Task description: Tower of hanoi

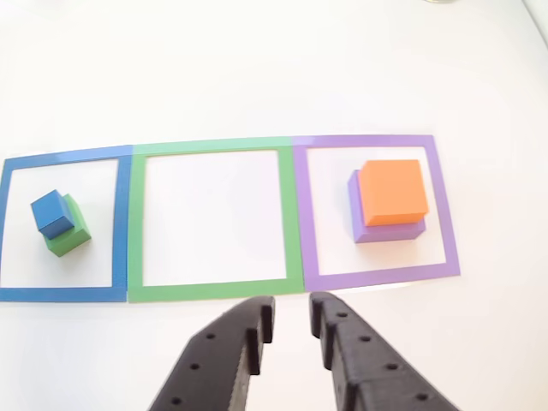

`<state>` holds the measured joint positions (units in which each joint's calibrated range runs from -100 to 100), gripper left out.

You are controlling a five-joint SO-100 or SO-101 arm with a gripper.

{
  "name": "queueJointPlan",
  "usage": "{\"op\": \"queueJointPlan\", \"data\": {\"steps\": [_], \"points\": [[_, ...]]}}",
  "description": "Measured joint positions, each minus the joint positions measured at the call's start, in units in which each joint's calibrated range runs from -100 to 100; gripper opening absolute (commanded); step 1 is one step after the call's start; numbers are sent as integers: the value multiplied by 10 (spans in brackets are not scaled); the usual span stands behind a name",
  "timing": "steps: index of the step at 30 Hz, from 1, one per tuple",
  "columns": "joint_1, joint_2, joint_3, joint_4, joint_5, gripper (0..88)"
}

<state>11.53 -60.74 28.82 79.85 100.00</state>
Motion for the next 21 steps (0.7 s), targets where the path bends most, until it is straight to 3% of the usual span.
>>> {"op": "queueJointPlan", "data": {"steps": [17,19,21], "points": [[235,-40,-34,68,0,9],[264,-43,-34,68,0,25],[281,-46,-28,68,0,96]]}}
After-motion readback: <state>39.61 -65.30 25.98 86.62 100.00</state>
